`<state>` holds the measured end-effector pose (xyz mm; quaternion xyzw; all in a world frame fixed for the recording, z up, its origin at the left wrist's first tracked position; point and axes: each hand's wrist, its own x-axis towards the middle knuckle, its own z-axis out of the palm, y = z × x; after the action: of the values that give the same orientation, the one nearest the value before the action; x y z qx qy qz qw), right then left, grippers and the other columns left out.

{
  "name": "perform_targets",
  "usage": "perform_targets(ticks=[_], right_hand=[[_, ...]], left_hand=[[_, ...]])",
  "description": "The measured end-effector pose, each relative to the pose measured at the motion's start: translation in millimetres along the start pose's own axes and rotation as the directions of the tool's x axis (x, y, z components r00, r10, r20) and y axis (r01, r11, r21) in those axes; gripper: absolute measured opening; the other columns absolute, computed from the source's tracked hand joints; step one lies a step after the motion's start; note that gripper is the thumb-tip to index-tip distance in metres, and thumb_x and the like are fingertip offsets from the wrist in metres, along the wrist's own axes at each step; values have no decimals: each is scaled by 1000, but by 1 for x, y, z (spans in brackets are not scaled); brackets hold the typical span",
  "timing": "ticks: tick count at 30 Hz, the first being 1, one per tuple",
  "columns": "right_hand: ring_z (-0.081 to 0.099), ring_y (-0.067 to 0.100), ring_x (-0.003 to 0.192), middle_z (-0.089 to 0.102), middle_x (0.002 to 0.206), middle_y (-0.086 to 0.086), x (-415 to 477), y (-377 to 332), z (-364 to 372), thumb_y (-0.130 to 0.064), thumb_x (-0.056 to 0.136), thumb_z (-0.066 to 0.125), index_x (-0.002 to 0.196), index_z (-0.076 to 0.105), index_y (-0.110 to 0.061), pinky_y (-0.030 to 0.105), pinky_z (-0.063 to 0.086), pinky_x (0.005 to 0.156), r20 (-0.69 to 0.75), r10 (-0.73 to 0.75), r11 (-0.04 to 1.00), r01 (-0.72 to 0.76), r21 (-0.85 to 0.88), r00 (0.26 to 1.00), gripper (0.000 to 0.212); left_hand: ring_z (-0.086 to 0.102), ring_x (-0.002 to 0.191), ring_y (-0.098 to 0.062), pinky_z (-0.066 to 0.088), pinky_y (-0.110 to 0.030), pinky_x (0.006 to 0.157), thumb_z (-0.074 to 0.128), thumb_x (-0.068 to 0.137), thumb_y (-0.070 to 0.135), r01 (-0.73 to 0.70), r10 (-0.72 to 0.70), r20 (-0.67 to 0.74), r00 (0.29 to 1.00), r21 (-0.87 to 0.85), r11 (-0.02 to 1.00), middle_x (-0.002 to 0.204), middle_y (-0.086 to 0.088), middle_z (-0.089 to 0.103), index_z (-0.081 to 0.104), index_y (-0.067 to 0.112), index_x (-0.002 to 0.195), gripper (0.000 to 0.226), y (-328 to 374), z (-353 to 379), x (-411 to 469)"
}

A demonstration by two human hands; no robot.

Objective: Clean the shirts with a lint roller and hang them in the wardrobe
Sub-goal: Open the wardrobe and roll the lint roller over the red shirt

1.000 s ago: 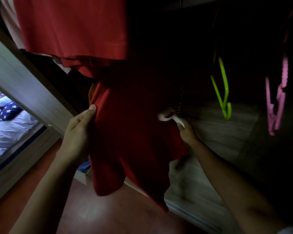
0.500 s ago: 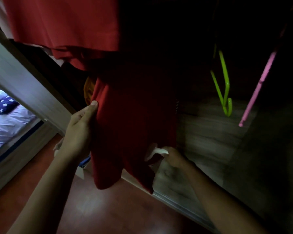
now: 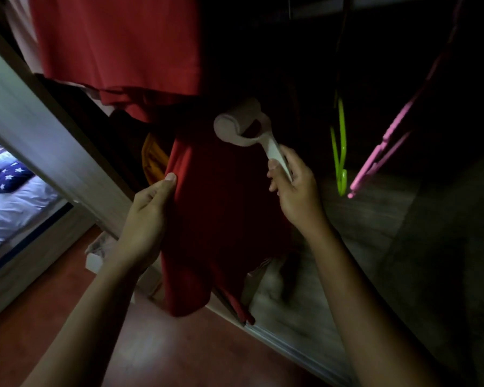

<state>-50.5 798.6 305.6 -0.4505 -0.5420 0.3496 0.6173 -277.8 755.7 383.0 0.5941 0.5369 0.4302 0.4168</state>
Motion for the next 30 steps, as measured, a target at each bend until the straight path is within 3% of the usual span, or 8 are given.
perform_targets(ticks=[5, 9, 11, 14, 19, 24, 27, 30], right_hand=[[57, -10, 76, 60, 103, -12, -26, 42, 24, -24, 101, 52, 140, 49, -20, 12, 47, 72, 95, 72, 997, -71, -7, 993, 39], [58, 3, 103, 61, 128, -1, -72, 109, 39, -23, 100, 56, 143, 48, -17, 28, 47, 95, 221, 248, 969, -241, -58, 943, 44], [58, 10, 118, 60, 133, 0, -98, 140, 43, -26, 100, 55, 141, 50, -20, 30, 47, 103, 295, 331, 942, -295, -160, 896, 42], [57, 11, 122, 61, 131, -2, -129, 179, 50, -28, 100, 54, 138, 52, -22, 31, 46, 105, 342, 433, 892, -344, -292, 834, 38], [56, 10, 124, 61, 132, -8, -146, 210, 50, -29, 99, 53, 134, 55, -35, 33, 47, 106, 357, 561, 816, -425, -392, 747, 36], [56, 1, 122, 61, 133, -15, -109, 172, 46, -31, 100, 52, 134, 55, -39, 27, 48, 104, 323, 445, 888, -366, -278, 835, 35], [55, 1, 120, 58, 135, -5, -75, 120, 44, -25, 101, 52, 141, 50, -19, 4, 43, 92, 199, 291, 955, -273, -113, 936, 41], [54, -14, 112, 58, 128, -8, -53, 82, 42, -23, 102, 51, 141, 50, -14, 2, 42, 87, 50, 139, 990, -139, -11, 989, 40]], left_hand=[[69, 60, -13, 52, -21, 56, 36, 107, 38, -3, 3, -17, 1000, 12, 1000, 72, -6, 72, 67, -4, 100, 52, -1, 1, -1], [73, 85, -35, 62, -42, 74, 37, 107, 40, -8, 9, -40, 999, 23, 1000, 97, -24, 73, 67, -2, 107, 52, -1, -1, 1], [75, 85, -27, 63, -32, 70, 36, 107, 39, -7, 9, -30, 999, 46, 999, 94, -15, 76, 67, -2, 107, 51, -1, -1, 0], [68, 58, -6, 51, -14, 54, 33, 108, 35, -5, 5, -13, 1000, 58, 998, 66, 3, 71, 66, 4, 93, 47, -1, 1, -3], [63, 54, -3, 48, -11, 53, 33, 108, 33, -14, 14, -7, 1000, 19, 1000, 62, 7, 67, 63, 8, 85, 46, -5, 1, -2], [75, 94, -23, 60, -25, 74, 35, 107, 38, 12, -12, -25, 1000, 1, 1000, 101, -11, 77, 70, 5, 108, 48, -5, -3, 0], [72, 98, -35, 60, -34, 81, 36, 107, 40, 7, -7, -35, 999, -1, 1000, 105, -20, 74, 68, 1, 110, 51, -7, -4, 1], [72, 93, -34, 60, -28, 72, 36, 107, 40, 4, -4, -28, 1000, 4, 1000, 102, -24, 72, 68, -1, 108, 52, -4, -4, 0]])
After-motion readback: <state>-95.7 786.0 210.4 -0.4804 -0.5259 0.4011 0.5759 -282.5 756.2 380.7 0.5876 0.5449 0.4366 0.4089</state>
